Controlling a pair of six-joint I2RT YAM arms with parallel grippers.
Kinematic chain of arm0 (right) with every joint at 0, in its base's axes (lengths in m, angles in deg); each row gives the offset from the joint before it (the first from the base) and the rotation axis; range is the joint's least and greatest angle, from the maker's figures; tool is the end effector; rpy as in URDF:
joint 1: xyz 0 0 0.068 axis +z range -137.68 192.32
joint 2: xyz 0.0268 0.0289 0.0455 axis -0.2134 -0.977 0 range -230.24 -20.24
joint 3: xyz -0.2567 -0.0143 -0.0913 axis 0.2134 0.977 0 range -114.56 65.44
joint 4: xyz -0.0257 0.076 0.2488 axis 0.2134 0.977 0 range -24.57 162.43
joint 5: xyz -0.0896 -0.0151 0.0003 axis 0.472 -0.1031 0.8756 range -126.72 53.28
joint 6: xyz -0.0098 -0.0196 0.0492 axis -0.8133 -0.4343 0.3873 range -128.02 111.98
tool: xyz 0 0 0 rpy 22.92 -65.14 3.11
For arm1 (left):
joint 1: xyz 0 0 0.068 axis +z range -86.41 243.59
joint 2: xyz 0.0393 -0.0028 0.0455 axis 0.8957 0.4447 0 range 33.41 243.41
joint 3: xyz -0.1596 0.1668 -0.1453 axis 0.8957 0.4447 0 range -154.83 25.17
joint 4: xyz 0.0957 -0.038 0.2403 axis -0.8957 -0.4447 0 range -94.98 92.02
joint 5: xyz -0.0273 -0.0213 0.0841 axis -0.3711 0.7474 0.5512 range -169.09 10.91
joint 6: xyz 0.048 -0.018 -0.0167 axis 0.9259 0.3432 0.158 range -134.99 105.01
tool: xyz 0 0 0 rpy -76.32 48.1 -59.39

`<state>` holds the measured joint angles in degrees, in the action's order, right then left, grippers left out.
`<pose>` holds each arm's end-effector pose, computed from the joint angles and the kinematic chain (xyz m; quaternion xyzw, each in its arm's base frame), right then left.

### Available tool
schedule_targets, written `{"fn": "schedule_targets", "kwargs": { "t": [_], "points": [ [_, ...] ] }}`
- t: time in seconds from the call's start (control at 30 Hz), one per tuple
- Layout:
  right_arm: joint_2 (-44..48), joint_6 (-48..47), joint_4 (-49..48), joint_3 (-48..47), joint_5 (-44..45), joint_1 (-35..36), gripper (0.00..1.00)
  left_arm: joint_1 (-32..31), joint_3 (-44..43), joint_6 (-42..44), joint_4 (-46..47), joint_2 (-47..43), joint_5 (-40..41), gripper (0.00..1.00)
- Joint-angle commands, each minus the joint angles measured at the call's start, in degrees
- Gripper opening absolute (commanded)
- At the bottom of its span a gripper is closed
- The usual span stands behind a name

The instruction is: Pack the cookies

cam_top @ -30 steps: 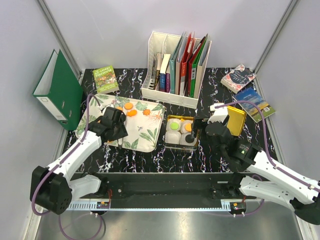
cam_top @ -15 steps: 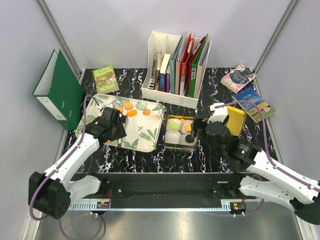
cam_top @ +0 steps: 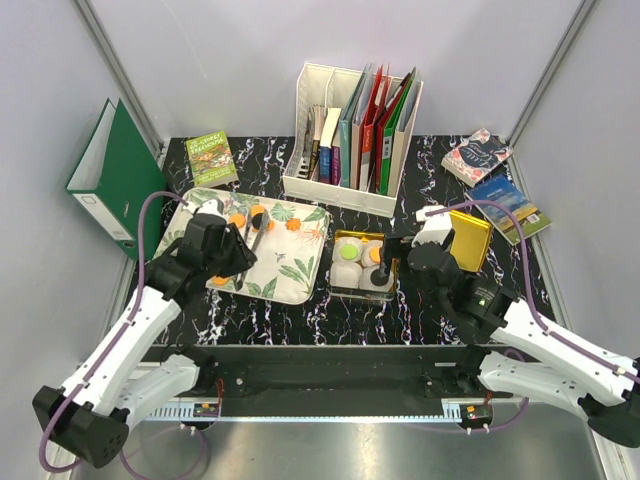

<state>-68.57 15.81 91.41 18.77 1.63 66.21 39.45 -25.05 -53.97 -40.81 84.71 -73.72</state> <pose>0.1246 0.1336 0.3163 -0.0453 0.8245 0.0881 0.5571 0.1656 -0.0705 0.2990 -0.1368 0.9092 -0.1679 0.3557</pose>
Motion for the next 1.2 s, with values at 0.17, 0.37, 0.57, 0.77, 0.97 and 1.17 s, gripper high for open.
{"fn": "schedule_targets", "kwargs": {
  "t": [0.17, 0.37, 0.57, 0.77, 0.97, 1.17],
  "points": [
    [-1.3, 0.2, -2.3, -2.5, 0.2, 0.2, 1.0, -20.3, -4.7, -5.7, 4.0, 2.2, 2.2, 0.22],
    [-0.9, 0.4, -2.3, -2.4, 0.1, 0.2, 1.0, -30.9, -7.4, -8.1, 4.0, 6.9, 5.9, 0.2],
    [-0.7, 0.9, -2.3, -2.2, -0.1, 0.2, 1.0, -37.4, -9.3, -9.2, 4.1, 11.2, 7.7, 0.2],
    [-0.3, 1.0, -2.3, -1.9, -0.1, 0.2, 1.0, -39.2, -9.6, -9.8, 4.2, 13.7, 8.2, 0.2],
    [0.2, 0.8, -2.3, -1.6, 0.0, 0.2, 1.0, -39.2, -8.9, -10.2, 4.1, 14.6, 8.5, 0.24],
    [0.3, 0.8, -2.3, -1.5, 0.0, 0.2, 1.0, -39.2, -9.3, -10.1, 4.2, 15.8, 8.2, 0.3]
  ]
}}
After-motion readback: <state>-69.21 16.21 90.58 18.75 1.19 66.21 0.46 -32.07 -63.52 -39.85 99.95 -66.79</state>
